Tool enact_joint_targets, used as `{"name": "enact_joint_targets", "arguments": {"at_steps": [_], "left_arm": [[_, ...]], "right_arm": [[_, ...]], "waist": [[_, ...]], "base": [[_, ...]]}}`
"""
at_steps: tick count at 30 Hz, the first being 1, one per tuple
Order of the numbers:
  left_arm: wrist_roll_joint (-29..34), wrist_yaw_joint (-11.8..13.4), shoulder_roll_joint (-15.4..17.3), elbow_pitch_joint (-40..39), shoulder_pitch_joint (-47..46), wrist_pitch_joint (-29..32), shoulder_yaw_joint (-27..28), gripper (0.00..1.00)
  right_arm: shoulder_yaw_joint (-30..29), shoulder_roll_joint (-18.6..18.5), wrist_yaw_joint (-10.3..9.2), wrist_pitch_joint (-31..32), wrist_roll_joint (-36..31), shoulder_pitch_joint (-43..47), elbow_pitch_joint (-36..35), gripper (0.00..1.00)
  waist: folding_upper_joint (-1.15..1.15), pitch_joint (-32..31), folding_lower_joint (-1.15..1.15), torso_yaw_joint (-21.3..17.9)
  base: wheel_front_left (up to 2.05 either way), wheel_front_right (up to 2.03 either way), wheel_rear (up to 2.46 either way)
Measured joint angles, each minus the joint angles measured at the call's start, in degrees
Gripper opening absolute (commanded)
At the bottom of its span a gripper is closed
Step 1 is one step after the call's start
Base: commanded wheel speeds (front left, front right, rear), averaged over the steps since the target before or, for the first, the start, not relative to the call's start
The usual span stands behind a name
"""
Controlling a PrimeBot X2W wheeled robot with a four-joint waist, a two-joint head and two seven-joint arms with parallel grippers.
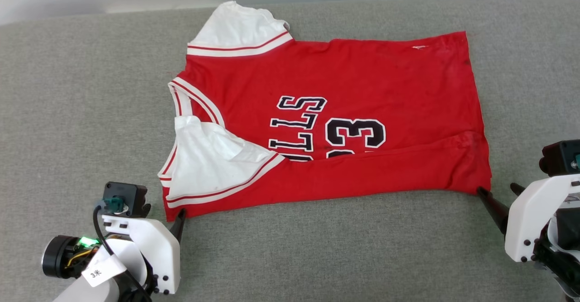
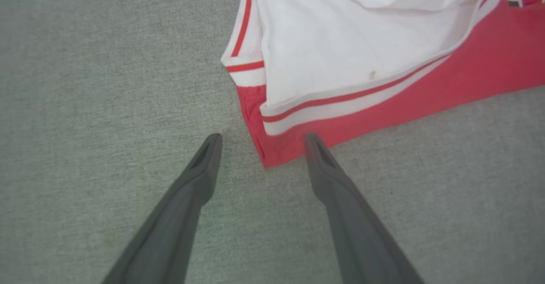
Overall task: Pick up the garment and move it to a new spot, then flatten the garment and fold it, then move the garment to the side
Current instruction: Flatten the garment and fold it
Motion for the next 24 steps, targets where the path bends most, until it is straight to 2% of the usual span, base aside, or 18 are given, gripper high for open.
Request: {"name": "enact_joint_targets", "arguments": {"at_steps": [9,10,11,12,17,24], "left_arm": [[-1.1,0.6,0.5,1.0,-0.8,2.1,1.0,1.0],[-1.3,0.2,0.5,1.3,-1.2,2.8,0.7,0.91],[-2.3,-0.5,0.3,1.4,-1.4,3.7,0.4,0.31],[-3.2,-1.2,0.1,1.6,-1.7,4.3,0.4,0.0],[-5.0,-3.9,-1.0,3.0,-2.8,5.4,-0.4,0.0],[-4.2,-5.0,-2.4,4.5,-3.1,2.7,-1.2,0.0]], "right_arm": [[-0.3,0.2,0.0,-0.2,-0.6,-0.2,-1.8,1.0],[-0.3,0.2,0.0,-0.3,-0.6,-0.2,-1.9,1.0],[-0.3,0.1,0.0,-0.3,-0.5,-0.3,-2.0,1.0],[-0.3,0.0,0.0,-0.4,-0.5,-0.5,-2.1,1.0],[0.0,-0.9,-0.01,-0.9,-0.5,-1.0,-2.1,1.0],[-0.2,-2.4,0.0,-1.1,-1.6,-1.8,-1.5,1.0]], "waist": [[0.0,3.4,0.0,-0.9],[0.0,3.8,0.0,-0.9],[0.0,4.2,0.0,-1.0],[0.0,4.6,0.0,-1.0],[0.0,5.5,0.0,-0.7],[0.0,3.7,0.01,0.6]], "base": [[0.0,0.0,0.0],[0.0,0.0,0.0],[0.0,0.0,0.0],[0.0,0.0,0.0],[0.0,0.0,0.0],[0.0,0.0,0.0]]}}
